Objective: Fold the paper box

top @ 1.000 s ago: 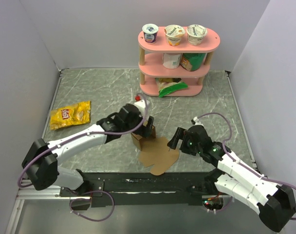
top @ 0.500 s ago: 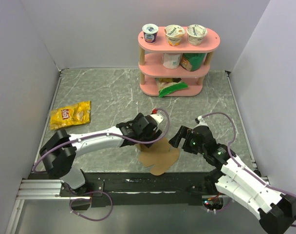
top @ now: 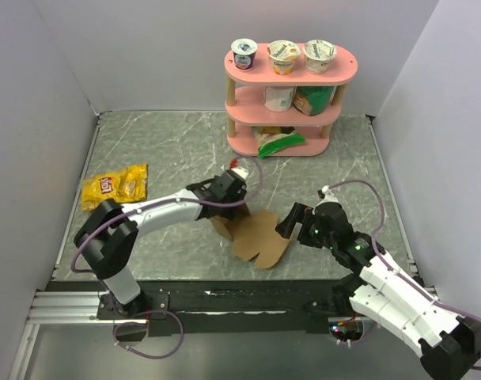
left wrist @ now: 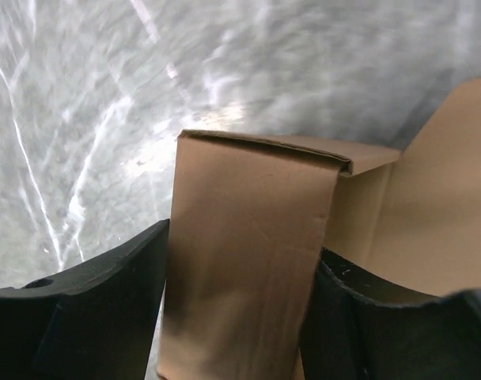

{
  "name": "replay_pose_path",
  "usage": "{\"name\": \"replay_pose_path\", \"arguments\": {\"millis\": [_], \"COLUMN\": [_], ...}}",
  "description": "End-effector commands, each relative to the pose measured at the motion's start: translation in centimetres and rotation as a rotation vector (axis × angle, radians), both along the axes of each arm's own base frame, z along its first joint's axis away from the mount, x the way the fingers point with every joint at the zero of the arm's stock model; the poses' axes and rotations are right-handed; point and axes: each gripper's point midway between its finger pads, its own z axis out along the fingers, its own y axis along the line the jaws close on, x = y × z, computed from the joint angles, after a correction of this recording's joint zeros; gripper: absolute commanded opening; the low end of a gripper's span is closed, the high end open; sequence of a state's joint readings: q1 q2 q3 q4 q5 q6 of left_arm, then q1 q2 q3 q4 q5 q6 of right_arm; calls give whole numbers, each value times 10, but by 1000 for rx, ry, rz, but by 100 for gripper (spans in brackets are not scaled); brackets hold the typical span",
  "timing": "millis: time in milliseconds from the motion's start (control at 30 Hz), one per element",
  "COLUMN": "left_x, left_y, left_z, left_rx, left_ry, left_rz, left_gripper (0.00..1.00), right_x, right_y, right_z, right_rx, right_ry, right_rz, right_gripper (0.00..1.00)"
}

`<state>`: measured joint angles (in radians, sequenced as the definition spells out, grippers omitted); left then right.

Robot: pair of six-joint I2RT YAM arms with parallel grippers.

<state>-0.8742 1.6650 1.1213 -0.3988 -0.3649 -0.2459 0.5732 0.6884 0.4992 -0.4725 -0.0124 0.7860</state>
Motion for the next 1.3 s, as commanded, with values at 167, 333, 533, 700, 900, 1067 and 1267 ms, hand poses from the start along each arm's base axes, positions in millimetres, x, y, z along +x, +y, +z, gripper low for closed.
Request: {"name": "replay_pose_path", "arguments": {"millis": [167,333,533,700,900,1067,1267], "left_x": [-7,-19,-27,-18,-18,-24,-36], "left_y": [21,50,64,73,84,92,96], "left_z": [-22,-53,-65,-45,-15,-4,-3], "left_rx": [-418,-612,-650,-696,-721,-726,-764], "left_ry": [273,387,404,309,228,184,196], "left_rz": [215,396,478,508,513,509,533], "left_gripper": [65,69,95,100,96,98,98], "right_x": [13,17,26,48,98,118,124], "right_y": [6,4,5,7,5,40,68], "right_z": [39,50,50,47,85,123,163], "right_rx": [-21,-31,-45,-52,-57,-3,-24], "right_ry": [-74,-99,-111,-129,-238,-409,-619], "right_rz": [61,58,62,54,46,272,491], "right_gripper": [100,100,100,100,100,100,100]}}
